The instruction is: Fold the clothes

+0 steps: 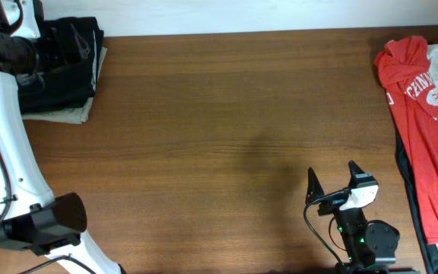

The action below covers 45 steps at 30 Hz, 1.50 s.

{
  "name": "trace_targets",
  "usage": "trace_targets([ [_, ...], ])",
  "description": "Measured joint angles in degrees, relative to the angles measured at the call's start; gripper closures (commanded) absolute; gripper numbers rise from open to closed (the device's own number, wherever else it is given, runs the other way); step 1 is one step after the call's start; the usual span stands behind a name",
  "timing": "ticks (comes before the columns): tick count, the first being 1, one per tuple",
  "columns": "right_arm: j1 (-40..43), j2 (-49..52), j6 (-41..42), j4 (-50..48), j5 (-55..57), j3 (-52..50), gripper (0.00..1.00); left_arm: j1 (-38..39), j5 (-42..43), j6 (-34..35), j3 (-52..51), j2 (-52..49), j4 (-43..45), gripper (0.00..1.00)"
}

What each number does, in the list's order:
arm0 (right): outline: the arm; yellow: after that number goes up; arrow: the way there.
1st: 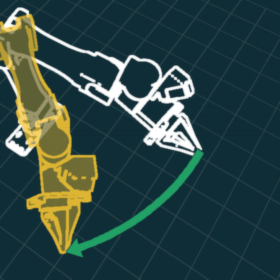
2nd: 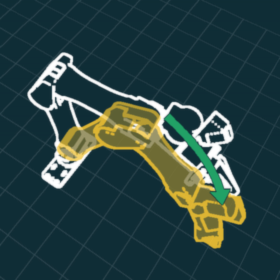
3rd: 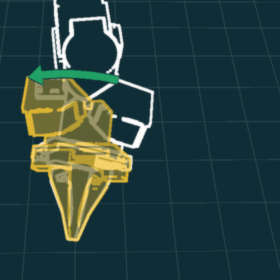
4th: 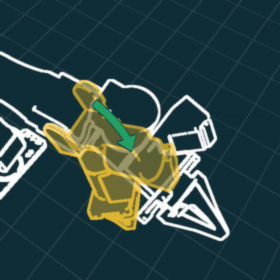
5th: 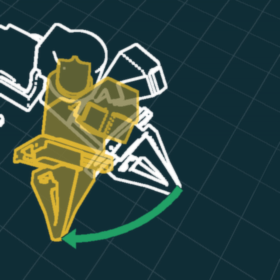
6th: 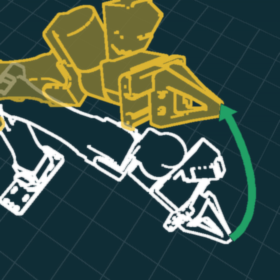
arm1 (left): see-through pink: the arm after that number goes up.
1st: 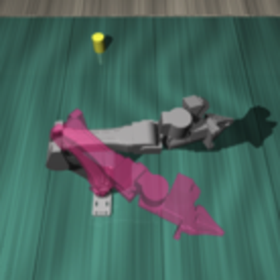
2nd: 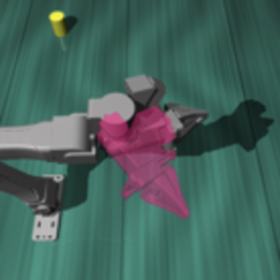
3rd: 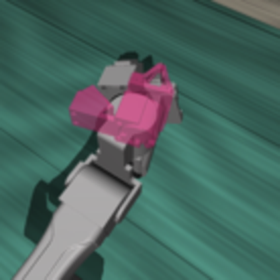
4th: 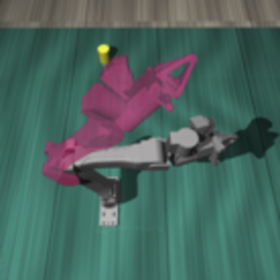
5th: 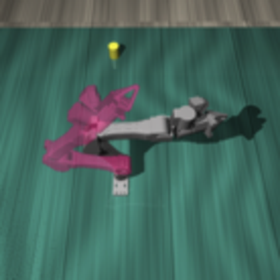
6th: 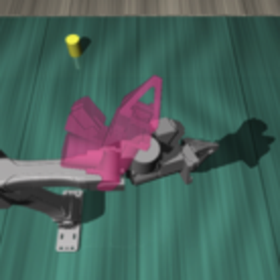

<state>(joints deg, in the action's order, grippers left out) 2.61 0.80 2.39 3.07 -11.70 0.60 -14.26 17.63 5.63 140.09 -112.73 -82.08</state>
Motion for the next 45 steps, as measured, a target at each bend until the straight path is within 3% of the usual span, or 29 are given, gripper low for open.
trace_targets([
  [5, 0.0, 0.0, -4.35, 0.02, 0.17, 0.0, 0.01, 0.0, 0.0, -0.02, 0.0, 0.0, -0.02, 0.01],
  [23, 0.0, 0.0, -5.38, 0.02, 0.2, 0.0, 0.01, 0.13, 0.0, 0.0, 0.0, 0.0, -0.02, 0.01],
  [27, 0.0, 0.0, -5.4, 0.02, 0.2, 0.0, 0.01, 4.07, -0.02, -0.02, -3.02, 2.05, 0.11, 0.01],
  [32, 0.0, -0.02, -5.38, 0.0, 0.2, 0.0, 0.01, 13.92, 0.17, -0.04, -22.51, 17.9, 1.46, 0.01],
  [38, 0.0, -0.11, -5.42, 0.02, 0.2, 0.02, 0.01, 14.95, -3.02, -0.02, -52.41, 41.38, 9.44, 0.01],
  [45, -0.04, -0.22, -5.4, 0.02, 0.2, 0.02, 0.01, 14.88, -6.47, -0.07, -86.31, 76.7, 38.23, 0.01],
])
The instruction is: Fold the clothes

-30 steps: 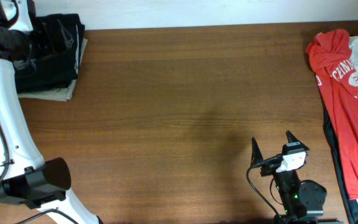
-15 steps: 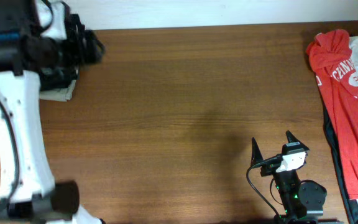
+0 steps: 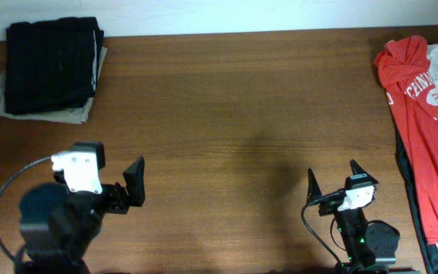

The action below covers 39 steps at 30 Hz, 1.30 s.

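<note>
A folded black garment lies on a folded beige one at the table's far left corner. At the right edge a red hoodie lies unfolded and spread out over a white garment and a dark one. My left gripper stands open near the front left, empty, well short of the folded stack. Near the front right my right gripper is open too, with nothing between its fingers, left of the hoodie.
The brown wooden table runs between the stack and the pile of clothes. A pale wall borders its far edge. The right-hand pile hangs past the table's right edge.
My left arm was stretched out to the far left corner over the folded stack. Now it is drawn back to the front left, and the whole stack shows. The right arm has not moved.
</note>
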{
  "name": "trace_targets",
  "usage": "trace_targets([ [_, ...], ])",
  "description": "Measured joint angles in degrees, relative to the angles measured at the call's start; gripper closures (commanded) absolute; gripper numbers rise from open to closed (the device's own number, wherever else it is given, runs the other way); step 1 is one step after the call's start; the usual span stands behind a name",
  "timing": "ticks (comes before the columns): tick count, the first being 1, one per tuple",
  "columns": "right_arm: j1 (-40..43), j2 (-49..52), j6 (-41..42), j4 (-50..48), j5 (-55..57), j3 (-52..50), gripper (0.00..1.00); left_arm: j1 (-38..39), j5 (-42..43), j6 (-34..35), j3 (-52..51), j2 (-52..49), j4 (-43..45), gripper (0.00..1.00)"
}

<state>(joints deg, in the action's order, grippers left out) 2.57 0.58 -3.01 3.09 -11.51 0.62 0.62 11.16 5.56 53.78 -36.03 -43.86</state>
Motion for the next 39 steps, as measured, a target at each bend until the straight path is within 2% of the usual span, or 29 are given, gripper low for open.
trace_targets([
  [3, 0.0, 0.0, -0.02, 0.0, 0.02, 0.0, 0.01, 0.0, -1.75, -0.11, -13.4, 4.96, 14.78, 0.01],
  [4, 0.0, 0.02, -0.02, 0.02, 0.02, 0.0, 0.01, 0.0, -2.01, -0.09, -18.08, 6.1, 22.97, 0.01],
  [7, 0.0, 0.0, -0.02, 0.0, 0.0, 0.0, 0.01, 0.0, -2.69, -0.13, -34.12, 12.37, 40.44, 0.01],
  [10, 0.0, 0.02, 0.02, 0.02, 0.0, 0.0, 0.01, -0.28, -2.75, -0.15, -44.61, 20.68, 49.46, 0.01],
  [15, 0.0, 0.0, -0.02, 0.02, 0.0, 0.0, 0.01, -5.18, -2.86, -0.13, -52.35, 31.01, 50.12, 0.01],
  [17, 0.0, 0.0, -0.02, 0.0, 0.02, 0.0, 0.01, -6.47, -2.86, -0.13, -52.59, 32.65, 48.02, 0.01],
  [18, 0.0, 0.0, -0.02, 0.02, 0.0, 0.0, 0.02, -6.93, -2.89, -0.15, -52.74, 34.6, 44.11, 0.01],
  [21, 0.0, 0.0, 0.02, 0.02, 0.0, 0.0, 0.01, -6.93, -3.28, -0.15, -52.89, 35.23, 39.98, 0.01],
  [39, 0.0, 0.0, 0.0, 0.02, 0.0, 0.0, 0.01, -6.93, -5.68, -0.17, -52.89, 35.26, 39.76, 0.01],
])
